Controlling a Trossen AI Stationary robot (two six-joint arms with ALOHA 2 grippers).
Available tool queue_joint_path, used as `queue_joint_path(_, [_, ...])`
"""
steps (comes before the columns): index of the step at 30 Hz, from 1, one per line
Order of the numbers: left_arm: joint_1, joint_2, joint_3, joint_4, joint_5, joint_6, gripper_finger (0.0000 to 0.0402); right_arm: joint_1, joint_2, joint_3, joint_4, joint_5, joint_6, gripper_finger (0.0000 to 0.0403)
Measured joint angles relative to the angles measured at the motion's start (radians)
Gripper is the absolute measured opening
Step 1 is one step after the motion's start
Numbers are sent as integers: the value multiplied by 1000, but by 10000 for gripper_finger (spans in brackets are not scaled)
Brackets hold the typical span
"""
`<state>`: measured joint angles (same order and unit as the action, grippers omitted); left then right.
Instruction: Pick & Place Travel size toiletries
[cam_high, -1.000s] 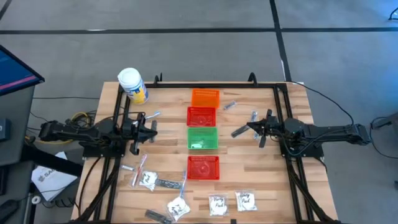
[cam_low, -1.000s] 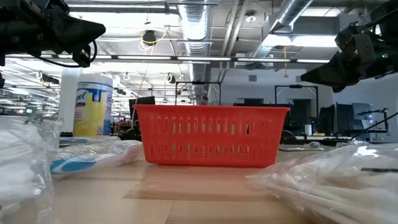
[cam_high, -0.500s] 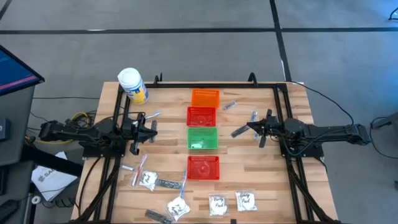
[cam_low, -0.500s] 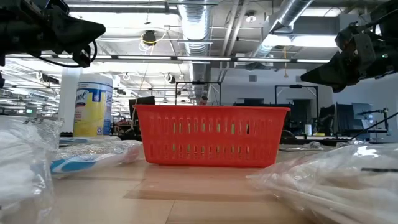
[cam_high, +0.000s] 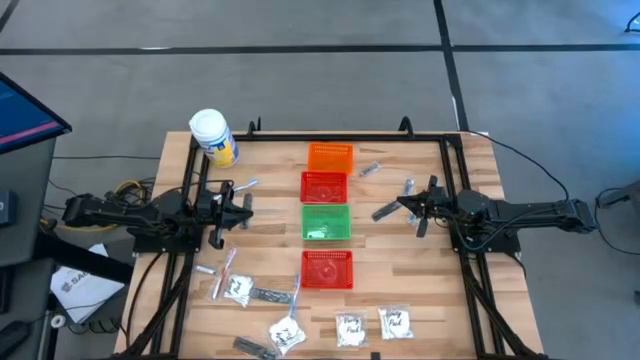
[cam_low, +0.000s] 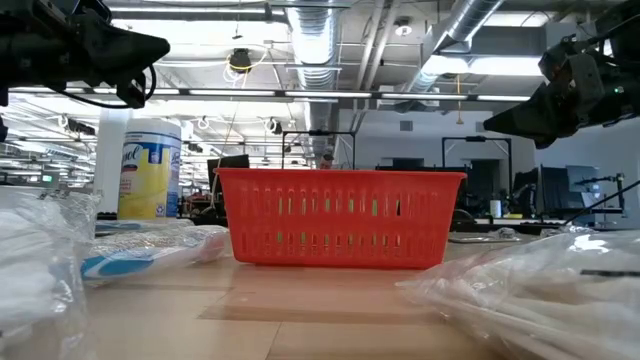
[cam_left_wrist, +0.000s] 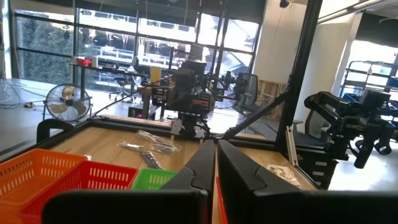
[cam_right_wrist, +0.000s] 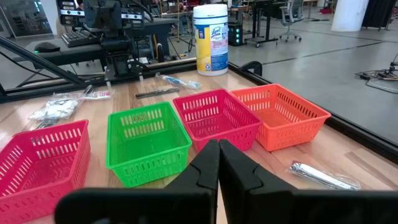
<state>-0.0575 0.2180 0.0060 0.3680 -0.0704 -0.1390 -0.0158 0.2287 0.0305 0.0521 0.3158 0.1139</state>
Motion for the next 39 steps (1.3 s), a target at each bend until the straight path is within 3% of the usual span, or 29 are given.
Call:
queue_joint_path(7, [0,0,0,1,0,0,13,0,0,0,0,0,0,0])
queue_joint_path(12, [0,-1,0,177,-10,51,13,0,0,0,0,0,0,0])
queue_joint_path(16, [0,0,0,229,-11,53,13,0,0,0,0,0,0,0])
queue_joint_path(39, [0,0,0,234,-16,53,13,0,0,0,0,0,0,0])
